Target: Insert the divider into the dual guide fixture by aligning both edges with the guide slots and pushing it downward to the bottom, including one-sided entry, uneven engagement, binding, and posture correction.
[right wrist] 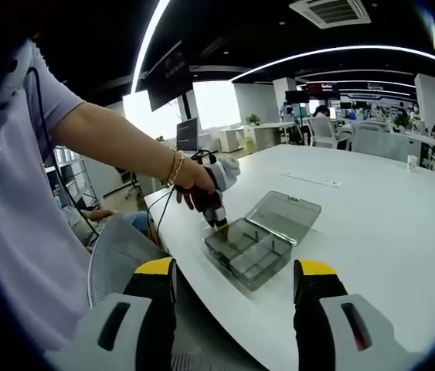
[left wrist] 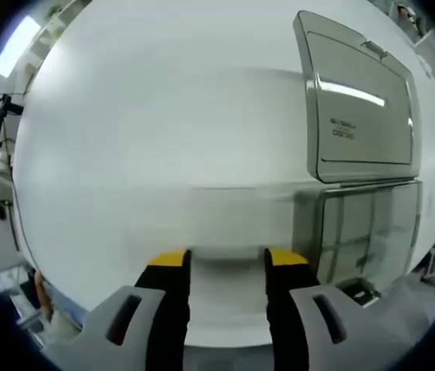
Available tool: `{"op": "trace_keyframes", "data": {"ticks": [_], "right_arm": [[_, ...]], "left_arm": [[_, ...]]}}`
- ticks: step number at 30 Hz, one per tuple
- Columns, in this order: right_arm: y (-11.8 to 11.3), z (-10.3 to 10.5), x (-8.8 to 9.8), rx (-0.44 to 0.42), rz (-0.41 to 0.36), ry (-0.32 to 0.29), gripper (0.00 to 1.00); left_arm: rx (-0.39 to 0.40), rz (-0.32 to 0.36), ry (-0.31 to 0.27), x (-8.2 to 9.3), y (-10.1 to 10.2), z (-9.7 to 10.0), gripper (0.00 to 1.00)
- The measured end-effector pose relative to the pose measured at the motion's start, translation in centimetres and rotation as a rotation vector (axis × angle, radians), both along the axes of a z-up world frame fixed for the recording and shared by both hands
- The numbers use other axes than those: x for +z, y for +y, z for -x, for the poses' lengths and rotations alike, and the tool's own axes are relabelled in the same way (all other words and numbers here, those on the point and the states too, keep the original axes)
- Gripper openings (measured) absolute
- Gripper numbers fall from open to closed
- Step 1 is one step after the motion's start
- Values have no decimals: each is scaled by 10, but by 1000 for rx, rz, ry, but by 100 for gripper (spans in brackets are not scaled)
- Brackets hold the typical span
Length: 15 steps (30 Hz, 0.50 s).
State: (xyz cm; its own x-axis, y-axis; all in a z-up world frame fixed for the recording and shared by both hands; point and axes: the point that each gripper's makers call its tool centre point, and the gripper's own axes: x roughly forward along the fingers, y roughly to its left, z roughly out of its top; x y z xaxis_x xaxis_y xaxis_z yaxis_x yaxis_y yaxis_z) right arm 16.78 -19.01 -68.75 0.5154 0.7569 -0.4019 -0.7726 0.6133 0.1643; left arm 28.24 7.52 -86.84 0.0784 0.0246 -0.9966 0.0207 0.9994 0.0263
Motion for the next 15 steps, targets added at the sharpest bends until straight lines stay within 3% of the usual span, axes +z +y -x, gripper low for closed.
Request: {"op": "trace_keyframes", "data": {"ticks": [15], "right_arm": [[-2,5,0,-8,14,-1,58]], "left_arm": [[-17,0,-20,0,0,1,31]]}}
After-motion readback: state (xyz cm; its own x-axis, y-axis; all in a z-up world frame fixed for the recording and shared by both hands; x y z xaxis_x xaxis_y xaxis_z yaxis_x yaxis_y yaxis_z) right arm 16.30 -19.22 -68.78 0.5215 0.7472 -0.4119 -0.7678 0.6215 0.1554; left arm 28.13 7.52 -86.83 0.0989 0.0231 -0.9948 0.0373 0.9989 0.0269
